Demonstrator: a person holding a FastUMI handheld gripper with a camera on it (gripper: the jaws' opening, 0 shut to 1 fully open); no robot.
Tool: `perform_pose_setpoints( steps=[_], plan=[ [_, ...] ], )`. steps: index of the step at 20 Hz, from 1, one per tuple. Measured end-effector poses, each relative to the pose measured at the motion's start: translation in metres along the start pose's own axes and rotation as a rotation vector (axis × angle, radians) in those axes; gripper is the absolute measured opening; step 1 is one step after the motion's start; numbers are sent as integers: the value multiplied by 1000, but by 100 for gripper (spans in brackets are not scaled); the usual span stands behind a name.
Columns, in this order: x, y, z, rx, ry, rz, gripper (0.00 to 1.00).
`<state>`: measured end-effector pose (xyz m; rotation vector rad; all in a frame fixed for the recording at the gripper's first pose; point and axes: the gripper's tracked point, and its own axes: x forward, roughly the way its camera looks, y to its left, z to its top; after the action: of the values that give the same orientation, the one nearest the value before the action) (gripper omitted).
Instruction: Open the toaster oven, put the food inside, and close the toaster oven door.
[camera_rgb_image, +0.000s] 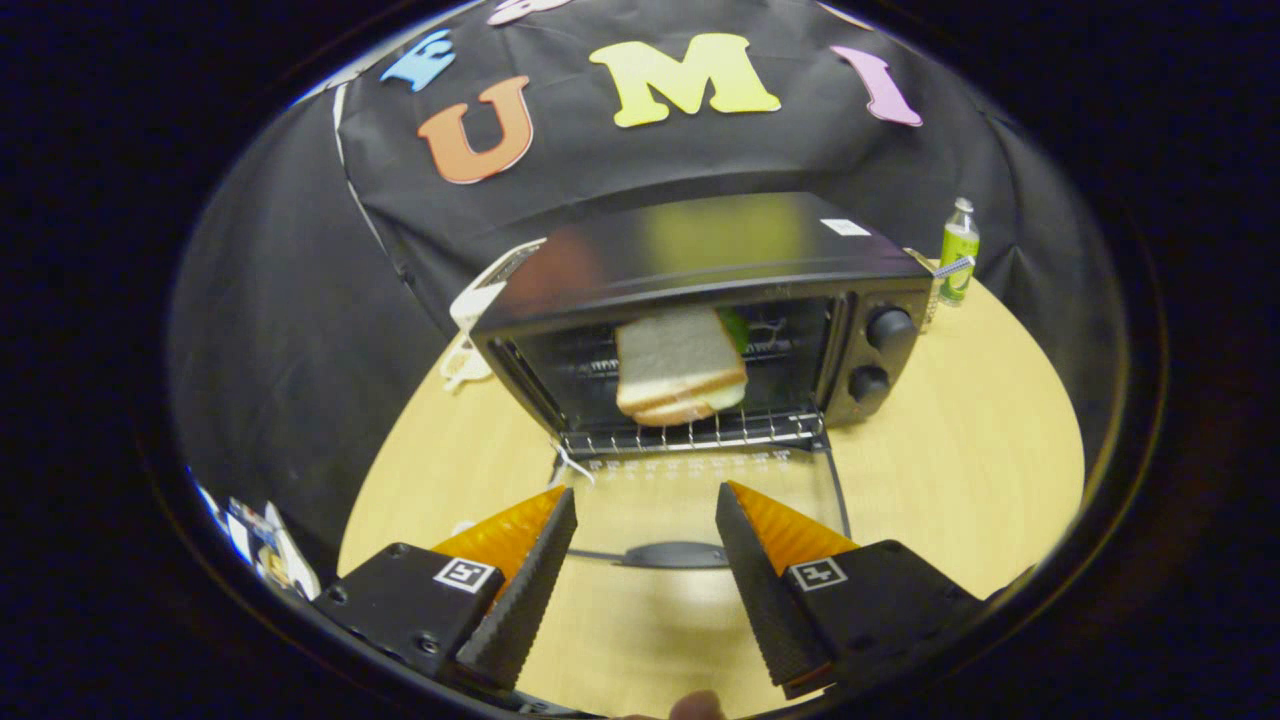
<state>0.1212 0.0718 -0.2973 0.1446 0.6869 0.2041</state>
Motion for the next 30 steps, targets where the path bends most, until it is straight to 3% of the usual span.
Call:
perform_pose_setpoints(
  steps=[7,14,21,24,30],
  plan=[
    [38,-22,-90,28,127,-62,92],
    [65,-30,-96,21,120,-128,92],
    [42,-24,-78,23,55,-158,92],
    [18,-16,-56,42,-12,-149,92],
    [-10,-7,17,-35,-187,-171,92]
  ],
)
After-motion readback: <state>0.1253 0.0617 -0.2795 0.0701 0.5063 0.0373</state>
